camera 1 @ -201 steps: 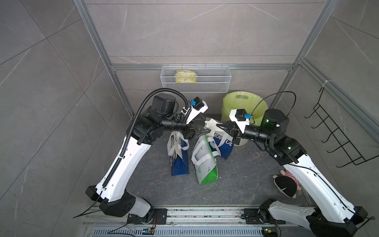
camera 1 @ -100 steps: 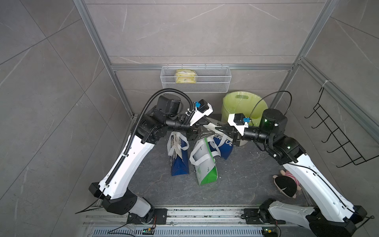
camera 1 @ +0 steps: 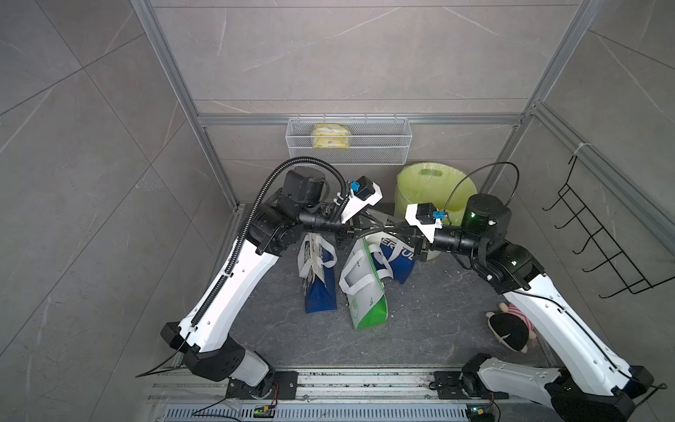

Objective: Shred takeout receipts and throw away
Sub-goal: Shred the takeout receipt.

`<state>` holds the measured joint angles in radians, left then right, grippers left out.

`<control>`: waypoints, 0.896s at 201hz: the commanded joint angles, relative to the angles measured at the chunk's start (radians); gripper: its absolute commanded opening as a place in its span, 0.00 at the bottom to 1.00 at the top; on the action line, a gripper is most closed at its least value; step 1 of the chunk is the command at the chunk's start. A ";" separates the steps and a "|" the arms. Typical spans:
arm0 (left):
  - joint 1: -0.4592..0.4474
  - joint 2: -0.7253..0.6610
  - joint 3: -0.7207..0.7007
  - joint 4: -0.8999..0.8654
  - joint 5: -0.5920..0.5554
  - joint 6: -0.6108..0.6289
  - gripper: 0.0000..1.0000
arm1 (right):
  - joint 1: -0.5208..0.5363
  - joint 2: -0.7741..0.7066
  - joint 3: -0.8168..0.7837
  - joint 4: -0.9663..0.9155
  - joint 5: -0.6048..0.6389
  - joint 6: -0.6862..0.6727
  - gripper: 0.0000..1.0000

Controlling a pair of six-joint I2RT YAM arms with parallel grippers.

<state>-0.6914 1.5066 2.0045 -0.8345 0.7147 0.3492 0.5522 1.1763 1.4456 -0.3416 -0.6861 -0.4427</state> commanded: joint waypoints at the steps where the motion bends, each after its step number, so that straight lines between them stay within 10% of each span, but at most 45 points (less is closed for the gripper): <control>1: -0.003 -0.005 -0.009 0.047 0.027 -0.025 0.03 | 0.011 -0.021 0.005 0.013 -0.013 -0.015 0.00; 102: 0.070 0.022 -0.114 0.406 0.273 -0.412 0.00 | 0.052 -0.187 -0.233 0.287 0.064 -0.107 0.00; 180: 0.135 0.029 -0.206 0.515 -0.010 -0.507 0.00 | 0.089 -0.282 -0.274 0.289 0.063 -0.066 0.00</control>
<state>-0.5903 1.5341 1.8111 -0.4263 0.8680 -0.0765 0.6220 0.9459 1.1839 -0.0769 -0.5980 -0.5499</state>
